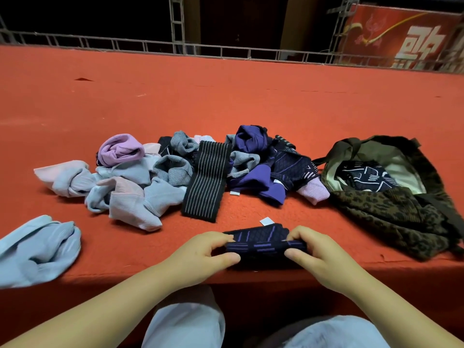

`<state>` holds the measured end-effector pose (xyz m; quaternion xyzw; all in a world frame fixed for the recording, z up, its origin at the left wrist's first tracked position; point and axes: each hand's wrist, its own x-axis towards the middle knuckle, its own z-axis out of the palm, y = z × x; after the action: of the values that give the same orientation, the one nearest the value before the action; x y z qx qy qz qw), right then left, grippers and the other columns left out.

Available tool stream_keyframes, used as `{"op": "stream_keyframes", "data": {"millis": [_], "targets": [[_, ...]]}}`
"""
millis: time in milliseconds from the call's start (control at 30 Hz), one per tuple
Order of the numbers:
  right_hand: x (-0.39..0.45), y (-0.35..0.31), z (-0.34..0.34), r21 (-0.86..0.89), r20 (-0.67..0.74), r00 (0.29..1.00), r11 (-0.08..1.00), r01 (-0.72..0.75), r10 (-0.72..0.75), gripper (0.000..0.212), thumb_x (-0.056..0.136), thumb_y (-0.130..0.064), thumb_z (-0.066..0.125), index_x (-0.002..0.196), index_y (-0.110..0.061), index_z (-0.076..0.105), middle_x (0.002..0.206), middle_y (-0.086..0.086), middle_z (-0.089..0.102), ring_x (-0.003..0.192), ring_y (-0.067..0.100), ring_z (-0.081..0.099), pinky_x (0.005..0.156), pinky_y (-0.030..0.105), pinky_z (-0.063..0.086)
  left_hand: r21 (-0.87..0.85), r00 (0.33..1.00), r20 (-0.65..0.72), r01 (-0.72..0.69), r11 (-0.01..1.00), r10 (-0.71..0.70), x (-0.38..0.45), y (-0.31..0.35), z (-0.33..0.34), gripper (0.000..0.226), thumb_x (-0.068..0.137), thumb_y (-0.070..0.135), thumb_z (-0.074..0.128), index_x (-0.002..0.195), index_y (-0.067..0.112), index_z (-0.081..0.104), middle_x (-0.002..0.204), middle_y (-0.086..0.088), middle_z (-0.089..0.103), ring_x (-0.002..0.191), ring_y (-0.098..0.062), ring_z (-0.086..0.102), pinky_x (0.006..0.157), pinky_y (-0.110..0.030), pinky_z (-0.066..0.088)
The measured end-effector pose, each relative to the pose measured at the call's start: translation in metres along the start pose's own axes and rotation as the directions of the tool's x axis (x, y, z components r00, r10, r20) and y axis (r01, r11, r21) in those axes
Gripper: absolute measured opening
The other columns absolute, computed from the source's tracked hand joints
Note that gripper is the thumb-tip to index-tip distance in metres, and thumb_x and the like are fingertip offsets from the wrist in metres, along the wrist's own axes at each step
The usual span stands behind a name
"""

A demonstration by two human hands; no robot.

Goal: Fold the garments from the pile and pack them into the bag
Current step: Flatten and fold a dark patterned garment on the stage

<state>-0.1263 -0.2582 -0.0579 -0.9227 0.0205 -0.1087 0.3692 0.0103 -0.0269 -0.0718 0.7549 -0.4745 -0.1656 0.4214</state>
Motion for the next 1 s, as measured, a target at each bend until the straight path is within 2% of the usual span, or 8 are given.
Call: {"op": "stream_keyframes", "data": {"millis": [133,300,400,500,667,767,867,1000], "targets": [[0.008,-0.010,0.002,0.064,-0.030,0.999,0.998,-0.017,0.019,0.009,0.082,-0.038,0.063,0.080,-0.037,0.054,0.071,-0.015,0.058,0.062,0.002,0.045,0.060,0.021,0.036,-0.104,0.985,-0.081,0.144,0.984,-0.152,-0.001,0.003,0.001,0.035,0.067,0.048,0.063,0.099,0.042,0.052,0.086,0.011,0.071,0.083,-0.018,0.064,0.084,-0.037,0.047],[0.024,-0.007,0.011,0.101,-0.233,0.948,0.975,-0.198,0.216,0.018,0.080,-0.021,0.072,0.079,-0.025,0.055,0.063,-0.005,0.059,0.052,0.002,0.044,0.053,0.023,0.035,-0.007,0.962,-0.200,0.189,0.982,-0.186,0.014,0.008,0.002,0.017,0.088,0.026,0.063,0.096,0.036,0.051,0.053,0.014,0.050,0.052,-0.002,0.046,0.061,-0.030,0.040],[0.032,-0.003,0.012,0.014,-0.239,0.913,0.941,-0.337,0.330,0.021,0.080,-0.030,0.071,0.087,-0.025,0.052,0.067,-0.007,0.054,0.058,0.005,0.047,0.055,0.023,0.036,0.141,0.939,-0.233,0.291,0.946,-0.254,0.028,0.004,-0.001,0.009,0.088,0.036,0.059,0.095,0.031,0.057,0.067,0.012,0.054,0.067,-0.005,0.054,0.073,-0.037,0.048],[0.036,-0.005,0.009,-0.226,-0.137,0.898,0.869,-0.440,0.419,0.026,0.084,-0.049,0.060,0.087,-0.025,0.051,0.076,-0.007,0.056,0.073,0.014,0.054,0.064,0.032,0.039,0.412,0.925,-0.158,0.381,0.828,-0.347,0.036,0.005,-0.005,0.030,0.086,0.053,0.051,0.095,0.026,0.061,0.092,0.005,0.059,0.089,-0.015,0.058,0.081,-0.036,0.047],[0.037,-0.006,0.005,-0.394,0.002,0.885,0.814,-0.427,0.466,0.043,0.088,-0.060,0.045,0.072,-0.021,0.044,0.078,-0.004,0.050,0.079,0.022,0.050,0.067,0.035,0.035,0.440,0.858,0.044,0.443,0.781,-0.512,0.047,0.012,-0.013,0.037,0.079,0.061,0.057,0.077,0.026,0.049,0.081,0.007,0.060,0.079,-0.013,0.057,0.069,-0.030,0.042],[0.032,-0.005,0.005,-0.269,-0.006,0.911,0.877,-0.399,0.412,0.040,0.092,-0.052,0.046,0.072,-0.018,0.043,0.076,-0.003,0.049,0.075,0.020,0.047,0.067,0.036,0.034,0.304,0.885,0.052,0.427,0.851,-0.463,0.048,0.014,-0.011,0.033,0.082,0.051,0.061,0.074,0.024,0.045,0.071,0.009,0.055,0.068,-0.010,0.050,0.063,-0.028,0.037],[0.028,-0.004,0.002,-0.014,-0.097,0.919,0.923,-0.384,0.381,0.033,0.093,-0.044,0.049,0.083,-0.013,0.050,0.075,-0.003,0.053,0.069,0.015,0.049,0.064,0.033,0.035,-0.043,0.917,-0.046,0.395,0.918,-0.396,0.050,0.017,-0.002,0.030,0.084,0.038,0.065,0.073,0.022,0.042,0.064,0.007,0.048,0.057,-0.009,0.044,0.055,-0.025,0.034],[0.031,-0.004,-0.004,0.461,-0.138,0.880,0.816,-0.350,0.455,0.014,0.096,-0.029,0.051,0.096,-0.015,0.048,0.085,0.002,0.061,0.058,0.023,0.066,0.059,0.037,0.052,-0.438,0.901,-0.084,0.350,0.828,-0.425,0.063,0.020,0.018,0.012,0.090,0.029,0.060,0.088,0.021,0.051,0.079,0.001,0.057,0.067,-0.009,0.056,0.056,-0.025,0.048]]}}
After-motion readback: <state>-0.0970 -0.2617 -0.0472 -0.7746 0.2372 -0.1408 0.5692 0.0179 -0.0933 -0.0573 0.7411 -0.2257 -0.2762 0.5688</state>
